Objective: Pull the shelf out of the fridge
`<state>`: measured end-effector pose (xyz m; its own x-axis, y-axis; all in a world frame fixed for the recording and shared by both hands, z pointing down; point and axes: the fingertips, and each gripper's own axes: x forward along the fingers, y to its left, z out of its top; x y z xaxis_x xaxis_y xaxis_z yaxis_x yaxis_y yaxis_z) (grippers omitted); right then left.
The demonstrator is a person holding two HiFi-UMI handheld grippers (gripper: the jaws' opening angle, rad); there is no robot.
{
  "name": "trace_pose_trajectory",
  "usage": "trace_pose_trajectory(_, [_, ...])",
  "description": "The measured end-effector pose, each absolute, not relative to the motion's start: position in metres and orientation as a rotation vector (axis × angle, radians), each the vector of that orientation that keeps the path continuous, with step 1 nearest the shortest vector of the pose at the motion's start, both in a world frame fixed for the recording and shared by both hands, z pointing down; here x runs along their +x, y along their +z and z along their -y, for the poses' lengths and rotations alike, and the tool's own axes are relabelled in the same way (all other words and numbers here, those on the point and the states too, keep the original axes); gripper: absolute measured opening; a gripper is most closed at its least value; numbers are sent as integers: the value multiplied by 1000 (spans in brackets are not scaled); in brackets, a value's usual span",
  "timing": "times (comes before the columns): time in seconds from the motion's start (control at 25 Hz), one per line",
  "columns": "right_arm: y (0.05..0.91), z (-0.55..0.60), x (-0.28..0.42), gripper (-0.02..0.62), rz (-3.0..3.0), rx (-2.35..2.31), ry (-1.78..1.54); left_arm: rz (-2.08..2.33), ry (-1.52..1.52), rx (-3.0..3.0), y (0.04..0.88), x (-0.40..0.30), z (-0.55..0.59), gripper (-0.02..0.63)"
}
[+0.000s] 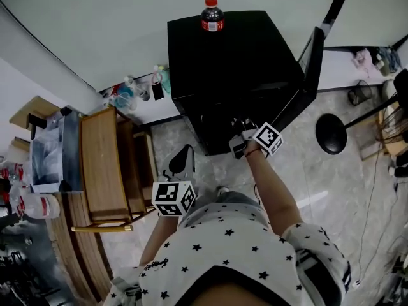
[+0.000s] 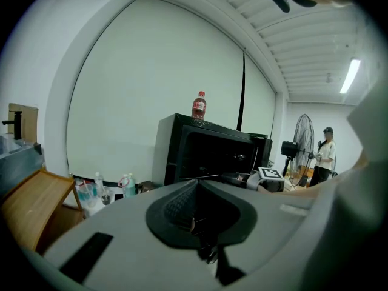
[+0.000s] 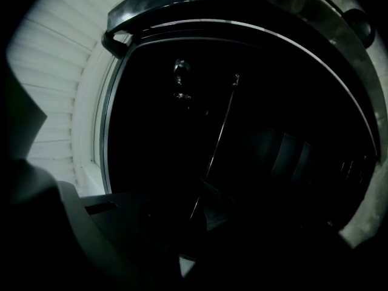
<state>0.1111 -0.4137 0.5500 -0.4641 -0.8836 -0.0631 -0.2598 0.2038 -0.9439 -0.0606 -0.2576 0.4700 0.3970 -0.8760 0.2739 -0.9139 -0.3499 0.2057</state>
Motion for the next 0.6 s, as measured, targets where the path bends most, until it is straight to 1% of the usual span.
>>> trace_pose_trajectory(0.04, [553,416,111,4,-1831,-1046,-1279,1562,167,2333,471,-60,257,12])
trace_pose_trajectory(0.12, [556,421,111,46,-1781,-1000,-1297,1573,170,2326,471,-60,255,12])
trace_pose_trajectory(0.32, [560,434,108,106,-1678,-933,-1341,1605,179,2302,473,-64,251,12])
trace_pose_trajectory(0.52, [562,452,111,107,-1636,-939,-1328,1627,189,2276,476,-72,247,12])
trace_pose_trajectory(0.6, [564,459,112,99,-1618,-950,-1324,1635,191,2267,477,-75,245,12])
